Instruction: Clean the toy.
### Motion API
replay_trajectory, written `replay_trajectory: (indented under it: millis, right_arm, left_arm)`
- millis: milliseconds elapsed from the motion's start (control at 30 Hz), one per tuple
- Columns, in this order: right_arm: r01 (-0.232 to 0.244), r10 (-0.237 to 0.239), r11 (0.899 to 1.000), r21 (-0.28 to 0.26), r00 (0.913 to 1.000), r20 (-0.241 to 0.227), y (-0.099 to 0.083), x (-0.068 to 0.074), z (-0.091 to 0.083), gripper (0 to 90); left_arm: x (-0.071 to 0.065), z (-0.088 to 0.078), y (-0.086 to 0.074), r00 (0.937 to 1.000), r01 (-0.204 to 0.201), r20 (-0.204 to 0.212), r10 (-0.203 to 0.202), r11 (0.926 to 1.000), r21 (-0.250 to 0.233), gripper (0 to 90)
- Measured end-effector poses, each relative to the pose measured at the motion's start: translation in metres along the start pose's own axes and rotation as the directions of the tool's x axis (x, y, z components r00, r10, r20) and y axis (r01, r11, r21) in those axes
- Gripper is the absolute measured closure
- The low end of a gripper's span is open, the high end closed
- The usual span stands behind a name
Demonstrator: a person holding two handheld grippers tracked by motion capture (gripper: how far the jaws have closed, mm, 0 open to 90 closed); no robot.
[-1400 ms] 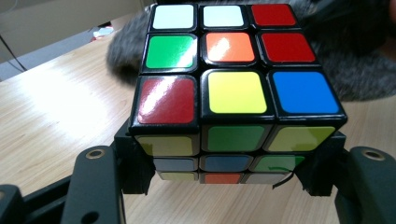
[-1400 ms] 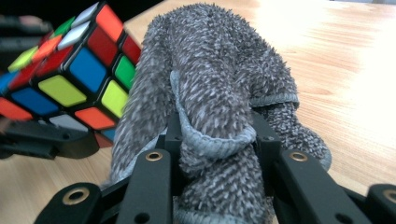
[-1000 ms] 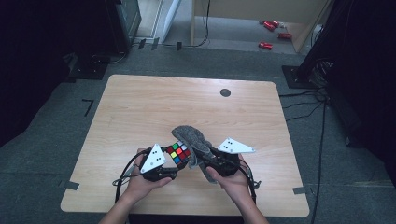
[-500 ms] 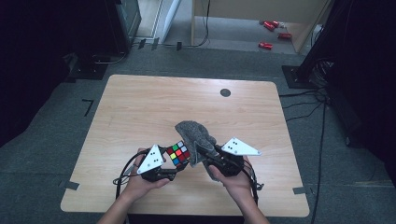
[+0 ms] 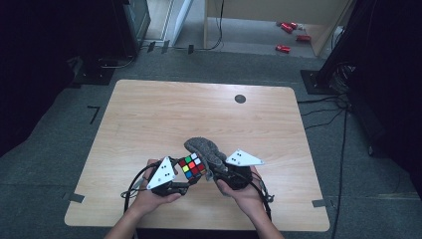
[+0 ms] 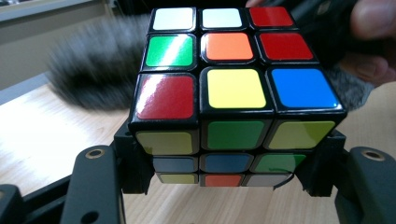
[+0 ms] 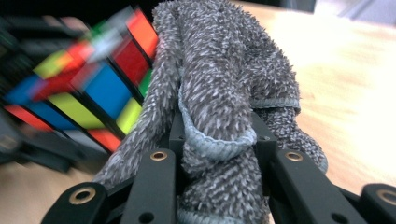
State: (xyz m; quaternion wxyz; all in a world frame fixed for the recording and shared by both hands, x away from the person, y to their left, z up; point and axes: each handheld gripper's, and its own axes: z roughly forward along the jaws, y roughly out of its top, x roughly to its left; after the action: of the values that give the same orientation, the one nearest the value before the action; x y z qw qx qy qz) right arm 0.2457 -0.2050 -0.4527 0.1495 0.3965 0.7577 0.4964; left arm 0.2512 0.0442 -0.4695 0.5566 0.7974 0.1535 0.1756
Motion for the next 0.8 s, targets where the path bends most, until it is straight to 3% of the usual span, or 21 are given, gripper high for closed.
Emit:
replay_trajectory:
  millis: [67, 133, 200, 233, 300, 400, 500, 533, 667, 700, 733, 800]
  right_arm:
    - [-0.017, 0.017, 0.999, 0.028, 0.9996, 0.025, -0.001, -0.005, 0.000, 70.5]
    - [-0.029, 0.029, 1.000, 0.006, 0.9992, 0.027, 0.001, -0.007, -0.003, 70.5]
    - [-0.055, 0.056, 0.993, -0.102, 0.9984, 0.007, 0.009, -0.009, -0.018, 70.5]
    - [-0.055, 0.056, 0.993, -0.102, 0.9984, 0.007, 0.009, -0.009, -0.018, 70.5]
    - [-0.040, 0.035, 0.983, -0.182, 0.9990, -0.027, 0.016, -0.001, -0.029, 70.5]
    - [-0.008, 0.000, 0.981, -0.195, 0.9990, -0.044, 0.018, 0.007, -0.030, 70.5]
    - [0.021, -0.027, 0.988, -0.153, 0.9988, -0.040, 0.014, 0.013, -0.021, 70.9]
    - [-0.018, 0.011, 0.991, -0.130, 0.9985, -0.054, 0.009, 0.008, -0.015, 71.1]
    - [-0.027, 0.022, 0.997, -0.076, 0.9981, -0.058, 0.001, 0.002, -0.007, 71.2]
    - [-0.022, 0.020, 0.999, -0.039, 0.9988, -0.044, -0.002, -0.001, -0.002, 71.2]
    - [-0.022, 0.020, 0.999, -0.039, 0.9988, -0.044, -0.002, -0.001, -0.002, 71.2]
    - [-0.008, 0.008, 0.999, 0.033, 1.0000, -0.005, -0.006, -0.003, 0.005, 71.0]
  left_arm:
    - [0.001, 0.000, 0.000, 0.9999, 0.003, -0.010, -0.003, 1.0000, -0.006, 35.0]
    - [0.001, 0.000, 0.000, 0.9999, 0.004, -0.012, -0.004, 1.0000, -0.003, 35.0]
    - [0.002, 0.000, -0.001, 0.9999, 0.006, -0.009, -0.006, 0.9999, 0.009, 35.0]
    - [0.002, 0.001, -0.002, 0.9999, 0.006, -0.008, -0.006, 0.9999, 0.015, 35.0]
    - [0.001, 0.003, -0.002, 1.0000, 0.004, -0.007, -0.004, 0.9996, 0.027, 35.0]
    - [-0.002, 0.005, -0.002, 1.0000, -0.006, -0.002, 0.006, 0.9995, 0.030, 35.0]
    - [-0.003, 0.003, 0.000, 1.0000, -0.008, -0.003, 0.009, 0.9997, 0.024, 35.0]
    - [-0.002, 0.002, 0.000, 1.0000, -0.006, -0.001, 0.006, 0.9997, 0.024, 35.0]
    - [0.000, 0.001, 0.000, 1.0000, 0.000, 0.002, 0.000, 0.9996, 0.027, 34.9]
    - [0.000, 0.001, 0.000, 1.0000, 0.006, 0.004, -0.006, 0.9998, 0.017, 34.9]
    - [0.000, 0.001, 0.000, 1.0000, 0.006, 0.004, -0.006, 0.9998, 0.017, 34.9]
    - [0.000, 0.000, 0.001, 0.9999, 0.010, 0.003, -0.010, 0.9999, 0.008, 34.9]
